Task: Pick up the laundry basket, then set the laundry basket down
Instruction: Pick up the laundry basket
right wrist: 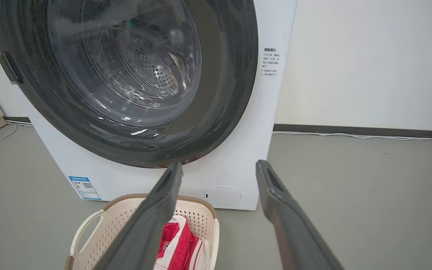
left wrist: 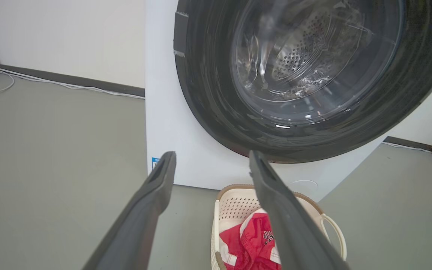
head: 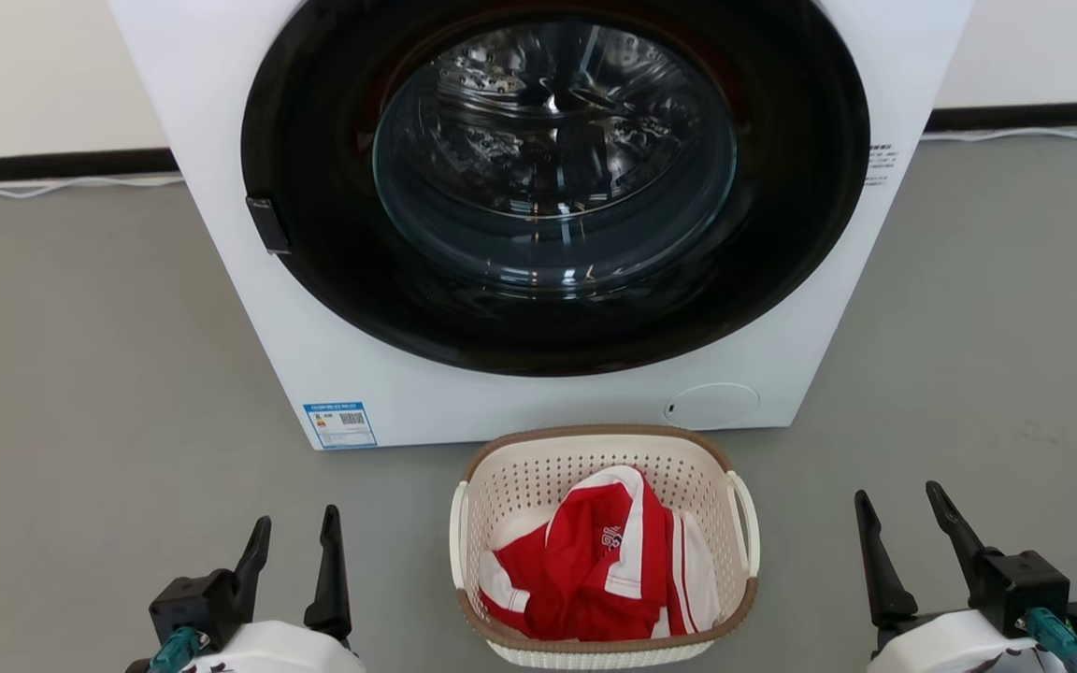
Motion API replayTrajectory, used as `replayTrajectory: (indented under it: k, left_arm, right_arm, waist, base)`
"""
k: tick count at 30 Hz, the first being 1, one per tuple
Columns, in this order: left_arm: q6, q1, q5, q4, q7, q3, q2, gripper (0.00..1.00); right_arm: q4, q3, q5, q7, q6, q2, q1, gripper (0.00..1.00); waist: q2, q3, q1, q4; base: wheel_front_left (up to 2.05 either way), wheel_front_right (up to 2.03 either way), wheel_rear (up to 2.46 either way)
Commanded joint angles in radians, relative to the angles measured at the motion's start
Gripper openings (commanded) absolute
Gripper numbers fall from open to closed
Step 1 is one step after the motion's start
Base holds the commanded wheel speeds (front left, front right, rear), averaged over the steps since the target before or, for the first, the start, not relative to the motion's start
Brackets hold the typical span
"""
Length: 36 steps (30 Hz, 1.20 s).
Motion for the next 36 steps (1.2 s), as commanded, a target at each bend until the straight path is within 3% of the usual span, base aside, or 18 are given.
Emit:
replayTrajectory:
  k: [1, 14, 36]
  left_arm:
    - [0.000, -0.045, -0.003, -0.028, -0.011, 0.022, 0.010, 1.00]
    - [0.015, -0.188, -0.044, 0.002, -0.011, -0.052, 0.010, 1.00]
    - [0.091, -0.600, -0.166, 0.257, -0.011, -0.267, 0.010, 1.00]
  right_arm:
    - [-0.031, 0.020, -0.009, -0.014, 0.006, -0.003, -0.041, 1.00]
    - [0.030, 0.007, -0.007, -0.014, 0.006, 0.000, -0.169, 1.00]
    - [0.263, 0.000, -0.029, -0.014, 0.006, -0.054, -0.521, 1.00]
  waist:
    - [-0.0001, 0.013, 0.0000, 0.001]
    - [-0.0001, 0.195, 0.0000, 0.016]
    - [-0.0001, 0.634, 0.0000, 0.018]
  base:
    - [0.00, 0.00, 0.00]
    - [0.00, 0.00, 0.00]
    - [0.00, 0.00, 0.00]
